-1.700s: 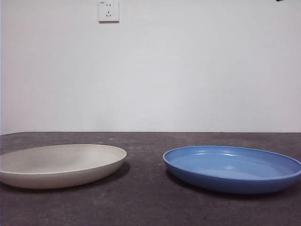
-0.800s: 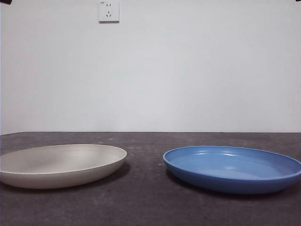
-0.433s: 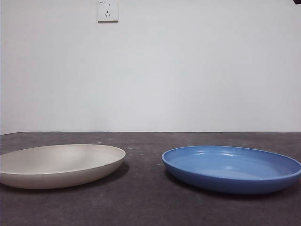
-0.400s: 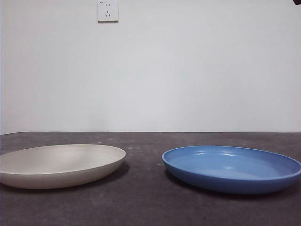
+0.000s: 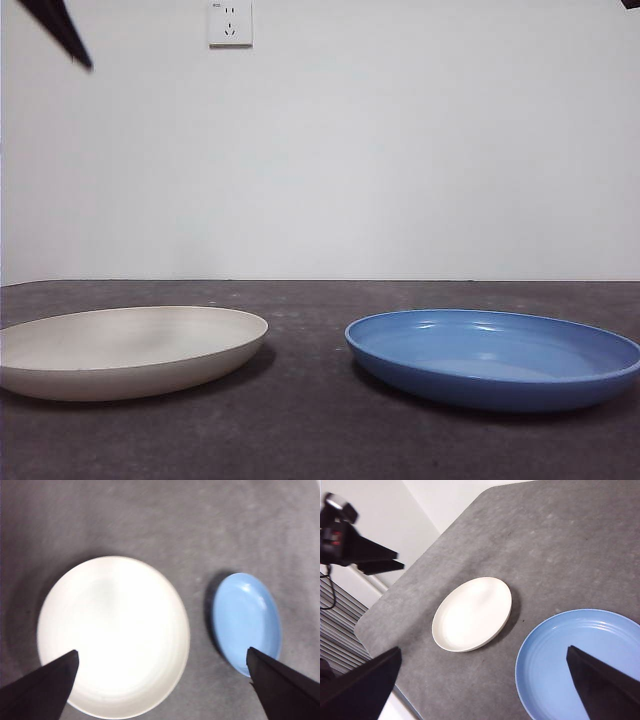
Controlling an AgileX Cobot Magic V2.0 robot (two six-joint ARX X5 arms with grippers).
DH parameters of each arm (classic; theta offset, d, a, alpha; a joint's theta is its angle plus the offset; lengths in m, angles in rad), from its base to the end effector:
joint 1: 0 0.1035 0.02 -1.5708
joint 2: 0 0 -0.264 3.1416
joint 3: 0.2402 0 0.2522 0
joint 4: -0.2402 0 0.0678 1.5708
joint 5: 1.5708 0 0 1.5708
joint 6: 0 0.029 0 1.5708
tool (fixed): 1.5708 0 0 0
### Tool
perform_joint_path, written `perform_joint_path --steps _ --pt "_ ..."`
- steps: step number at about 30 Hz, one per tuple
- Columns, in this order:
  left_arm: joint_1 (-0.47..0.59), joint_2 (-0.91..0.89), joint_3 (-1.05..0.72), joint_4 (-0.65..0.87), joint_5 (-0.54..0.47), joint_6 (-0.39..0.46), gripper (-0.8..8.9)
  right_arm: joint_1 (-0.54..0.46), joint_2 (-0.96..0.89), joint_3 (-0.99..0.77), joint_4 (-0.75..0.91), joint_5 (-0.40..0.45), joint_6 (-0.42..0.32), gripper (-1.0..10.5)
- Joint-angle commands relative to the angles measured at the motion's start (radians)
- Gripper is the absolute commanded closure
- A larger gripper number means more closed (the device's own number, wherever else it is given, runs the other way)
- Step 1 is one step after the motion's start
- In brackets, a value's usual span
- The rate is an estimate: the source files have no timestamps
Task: Pick up the white plate, put it on the blue plate, put it on desk
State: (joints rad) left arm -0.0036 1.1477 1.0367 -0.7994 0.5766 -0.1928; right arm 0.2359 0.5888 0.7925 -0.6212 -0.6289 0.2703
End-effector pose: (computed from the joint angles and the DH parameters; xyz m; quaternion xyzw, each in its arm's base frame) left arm 0.2181 -0.0166 0.3040 -0.2065 0.4445 -0.2151 0.8447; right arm 0.1045 0.0427 0.3214 0.1598 0.2566 0.3788 0.8747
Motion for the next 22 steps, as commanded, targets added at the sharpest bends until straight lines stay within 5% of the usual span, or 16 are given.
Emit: perform_joint_path --steps 1,22 --pt "0.018 0.078 0.018 0.017 0.008 0.022 1.6 0.004 0.004 0.018 0.006 -0.005 0.01 3.3" --pt "0.056 0.489 0.018 0.083 -0.001 0.054 1.63 0.004 0.004 0.018 -0.02 -0.008 0.011 3.3"
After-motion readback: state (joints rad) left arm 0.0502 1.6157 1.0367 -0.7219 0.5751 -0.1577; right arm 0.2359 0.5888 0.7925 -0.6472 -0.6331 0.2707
